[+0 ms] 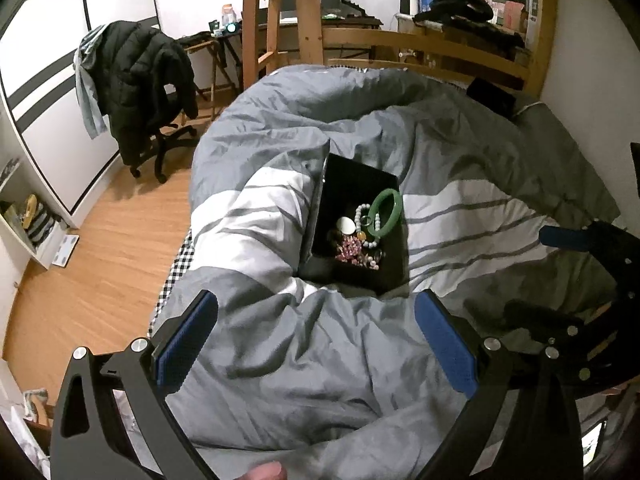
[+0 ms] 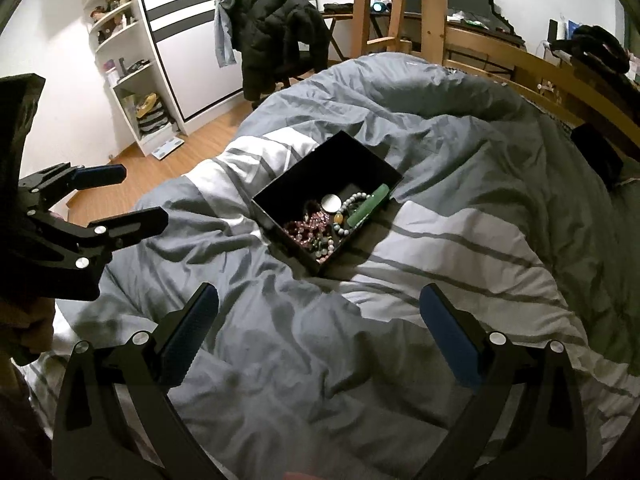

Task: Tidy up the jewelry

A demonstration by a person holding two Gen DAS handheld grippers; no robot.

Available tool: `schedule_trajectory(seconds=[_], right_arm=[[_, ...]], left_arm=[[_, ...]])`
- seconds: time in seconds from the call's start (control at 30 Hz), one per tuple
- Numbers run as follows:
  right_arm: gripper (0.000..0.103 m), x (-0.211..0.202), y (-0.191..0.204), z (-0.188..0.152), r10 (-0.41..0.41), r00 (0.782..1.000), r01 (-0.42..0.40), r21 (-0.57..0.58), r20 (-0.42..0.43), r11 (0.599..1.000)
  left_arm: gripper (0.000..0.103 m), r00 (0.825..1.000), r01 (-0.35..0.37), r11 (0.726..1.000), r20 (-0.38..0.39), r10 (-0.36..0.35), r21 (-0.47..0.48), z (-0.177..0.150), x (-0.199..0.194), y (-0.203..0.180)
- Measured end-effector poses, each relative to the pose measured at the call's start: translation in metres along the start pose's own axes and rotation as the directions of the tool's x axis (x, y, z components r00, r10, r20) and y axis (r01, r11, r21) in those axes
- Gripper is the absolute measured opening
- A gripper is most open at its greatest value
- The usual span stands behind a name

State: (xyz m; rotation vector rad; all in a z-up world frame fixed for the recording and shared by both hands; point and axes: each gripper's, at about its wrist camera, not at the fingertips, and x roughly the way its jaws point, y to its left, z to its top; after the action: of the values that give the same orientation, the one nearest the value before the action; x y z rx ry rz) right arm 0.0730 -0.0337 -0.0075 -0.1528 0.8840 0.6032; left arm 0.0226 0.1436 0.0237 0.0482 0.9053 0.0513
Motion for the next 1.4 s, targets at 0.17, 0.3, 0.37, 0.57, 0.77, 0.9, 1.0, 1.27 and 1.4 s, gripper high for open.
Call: schedule_trajectory(seconds=[0.17,0.3,0.37,0.57,0.77,0.9,1.0,1.27,1.4], right_arm=[[0.099,0.003,-0.002,-0.003,-0.003,1.000,0.003,0.003,-0.007,1.000],[0.099,0.006,-0.004,-0.004,-0.001,1.000,0.001,0.009,-0.012,1.000],[0.099,0.007,-0.005,-0.005,0.002,1.000,-0.002,0.010,-0.013,1.000],[0.099,0.009,-0.006,-0.007,0.001,1.000,-0.001,0.009,-0.015,1.000],[0.099,0.010,-0.007,-0.009,0.001,1.000,-0.001,0.012,-0.014,1.000],[0.099,0.010,-0.008,-0.010,-0.001,1.000,0.001,0.013,-0.016,1.000],[0.099,0.011,-0.009,-0.011,0.002,1.000,-0.002,0.015,-0.017,1.000],[0.099,0.011,-0.008,-0.012,0.002,1.000,-0.002,0.015,-0.018,1.000],[0.099,0.011,-0.008,-0.012,0.003,1.000,-0.003,0.010,-0.014,1.000]], left_arm=[[0.097,1.000,-0.002,1.000,-0.008,0.003,0.016,-0.003,0.006,-0.006],[0.097,1.000,-0.016,1.000,-0.002,0.016,0.019,-0.004,0.008,-0.009],[0.097,1.000,-0.017,1.000,-0.006,0.017,0.023,-0.004,0.009,-0.009],[0.097,0.999,-0.035,0.999,-0.008,0.036,0.034,-0.005,0.012,-0.011],[0.097,0.999,-0.038,0.999,-0.023,0.039,0.039,-0.007,0.016,-0.012],[0.097,0.999,-0.039,0.998,-0.025,0.040,0.048,-0.008,0.017,-0.014],[0.097,0.999,-0.040,0.998,-0.027,0.042,0.057,-0.009,0.018,-0.016],[0.097,0.999,-0.035,0.998,-0.032,0.037,0.053,-0.010,0.019,-0.016],[0.097,0.999,-0.034,0.998,-0.035,0.036,0.058,-0.012,0.021,-0.016]])
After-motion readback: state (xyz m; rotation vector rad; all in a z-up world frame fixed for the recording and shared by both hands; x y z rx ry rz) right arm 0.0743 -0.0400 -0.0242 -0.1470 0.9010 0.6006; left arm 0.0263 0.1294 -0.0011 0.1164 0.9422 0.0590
